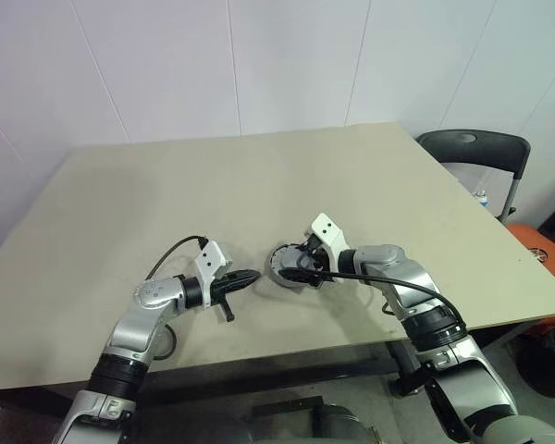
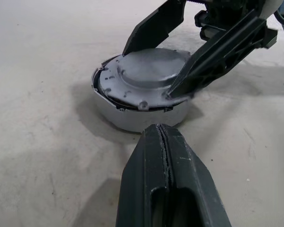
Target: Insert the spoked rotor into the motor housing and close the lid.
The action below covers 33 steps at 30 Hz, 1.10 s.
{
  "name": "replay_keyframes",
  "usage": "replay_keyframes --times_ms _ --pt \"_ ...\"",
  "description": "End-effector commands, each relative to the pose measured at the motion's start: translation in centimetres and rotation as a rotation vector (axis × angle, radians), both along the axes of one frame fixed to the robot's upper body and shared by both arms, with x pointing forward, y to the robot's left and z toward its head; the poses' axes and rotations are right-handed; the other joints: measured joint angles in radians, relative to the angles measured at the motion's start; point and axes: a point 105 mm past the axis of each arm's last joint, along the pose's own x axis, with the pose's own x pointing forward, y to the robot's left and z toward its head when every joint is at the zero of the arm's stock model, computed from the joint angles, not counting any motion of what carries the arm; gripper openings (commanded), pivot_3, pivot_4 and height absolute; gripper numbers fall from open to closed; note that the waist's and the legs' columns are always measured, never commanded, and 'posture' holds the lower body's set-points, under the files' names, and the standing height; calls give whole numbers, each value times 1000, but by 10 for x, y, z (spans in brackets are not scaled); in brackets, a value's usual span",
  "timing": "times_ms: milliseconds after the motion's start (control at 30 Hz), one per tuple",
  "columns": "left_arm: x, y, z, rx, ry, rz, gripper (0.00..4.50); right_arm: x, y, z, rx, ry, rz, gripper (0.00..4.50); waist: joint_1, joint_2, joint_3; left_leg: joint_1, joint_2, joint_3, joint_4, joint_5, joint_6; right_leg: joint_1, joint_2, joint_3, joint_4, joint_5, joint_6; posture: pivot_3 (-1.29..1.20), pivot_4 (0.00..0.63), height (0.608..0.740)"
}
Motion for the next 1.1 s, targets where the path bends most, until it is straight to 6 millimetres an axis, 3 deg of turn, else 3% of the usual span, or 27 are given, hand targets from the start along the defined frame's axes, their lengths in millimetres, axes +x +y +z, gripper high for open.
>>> replay_keyframes --times_ms 33,167,300,500,1100 --pt "5 0 10 6 -48 -1 0 4 3 11 3 -46 11 3266 0 0 0 0 0 0 0 0 0 0 0 0 0 0 0 0 0 740" --pt "6 0 10 9 -50 1 0 5 2 9 10 -37 1 3180 0 0 0 0 0 0 0 0 0 0 0 0 0 0 0 0 0 740" --pt "6 1 9 10 -48 3 0 4 17 32 208 16 -8 3180 -4 0 0 0 0 0 0 0 0 0 0 0 0 0 0 0 0 740" --pt "4 -1 12 -2 -53 -3 0 10 21 48 288 7 -19 3180 -18 0 0 0 0 0 0 0 0 -1 0 0 0 0 0 0 0 740" --pt "9 21 22 3 -85 31 0 12 11 10 44 -75 -60 3180 -22 1 0 -1 0 0 0 0 0 -2 0 0 1 0 0 0 0 740"
